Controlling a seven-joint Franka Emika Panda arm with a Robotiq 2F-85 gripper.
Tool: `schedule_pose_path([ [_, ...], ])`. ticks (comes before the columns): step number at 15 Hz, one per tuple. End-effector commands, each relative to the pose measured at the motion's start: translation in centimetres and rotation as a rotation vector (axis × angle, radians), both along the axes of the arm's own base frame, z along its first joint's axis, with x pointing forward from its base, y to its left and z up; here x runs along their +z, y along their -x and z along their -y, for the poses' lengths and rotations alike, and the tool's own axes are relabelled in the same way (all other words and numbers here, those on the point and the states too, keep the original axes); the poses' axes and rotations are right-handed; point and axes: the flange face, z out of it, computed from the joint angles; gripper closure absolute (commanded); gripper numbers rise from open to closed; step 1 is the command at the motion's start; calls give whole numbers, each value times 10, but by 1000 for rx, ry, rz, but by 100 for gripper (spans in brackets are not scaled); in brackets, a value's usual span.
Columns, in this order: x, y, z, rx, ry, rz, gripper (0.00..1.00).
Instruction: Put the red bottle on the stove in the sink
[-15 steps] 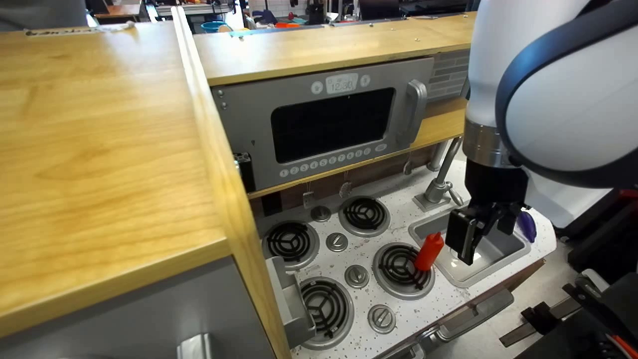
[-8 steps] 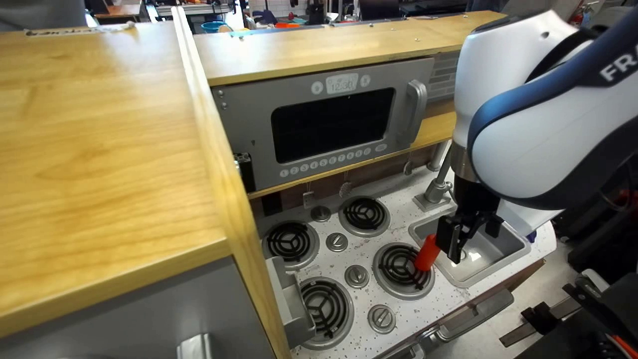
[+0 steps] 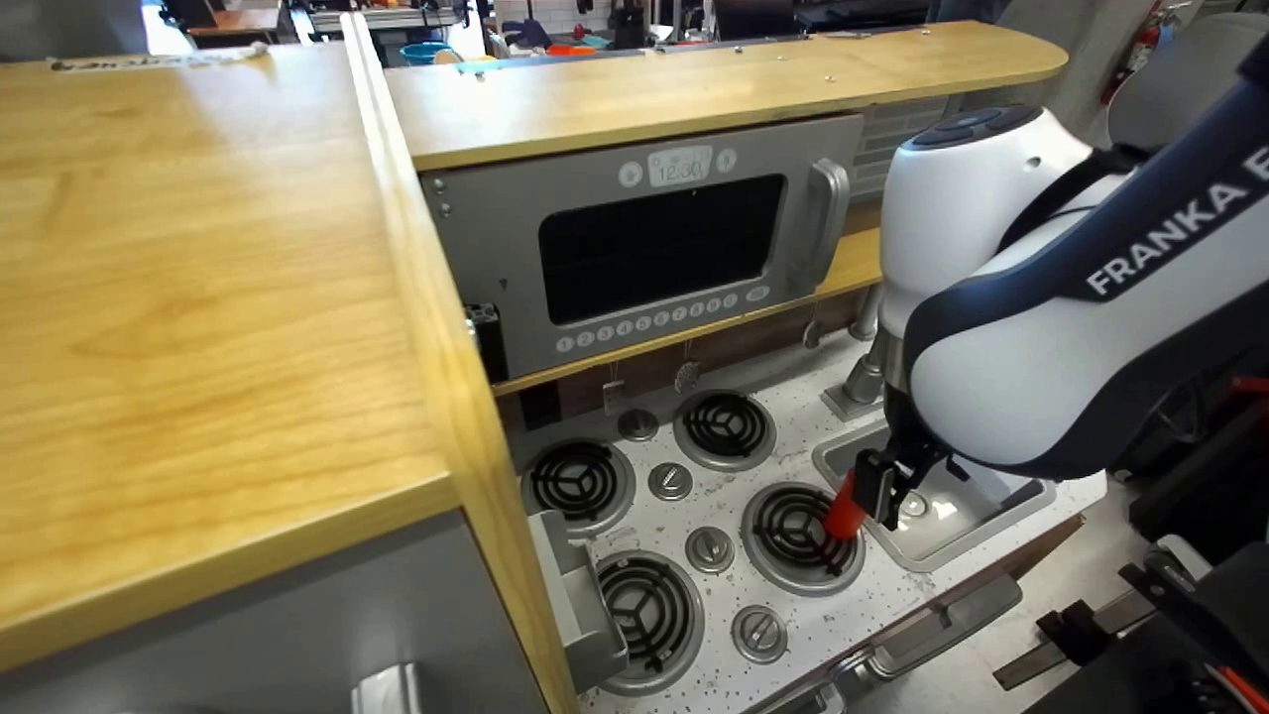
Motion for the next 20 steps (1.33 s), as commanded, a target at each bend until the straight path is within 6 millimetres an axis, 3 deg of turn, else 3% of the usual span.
schedule_pose_path([
  [1,-15,-9,-6,14,22,30,0],
  [5,-21,-19,-14,29,15,62,0],
  [12,-36,-20,-27,39,-23,40,0],
  [13,-39,-20,-28,40,-23,38,25],
  [15,-40,-21,-29,42,-23,40,34],
  [20,-34,-30,-31,65,-10,61,73],
])
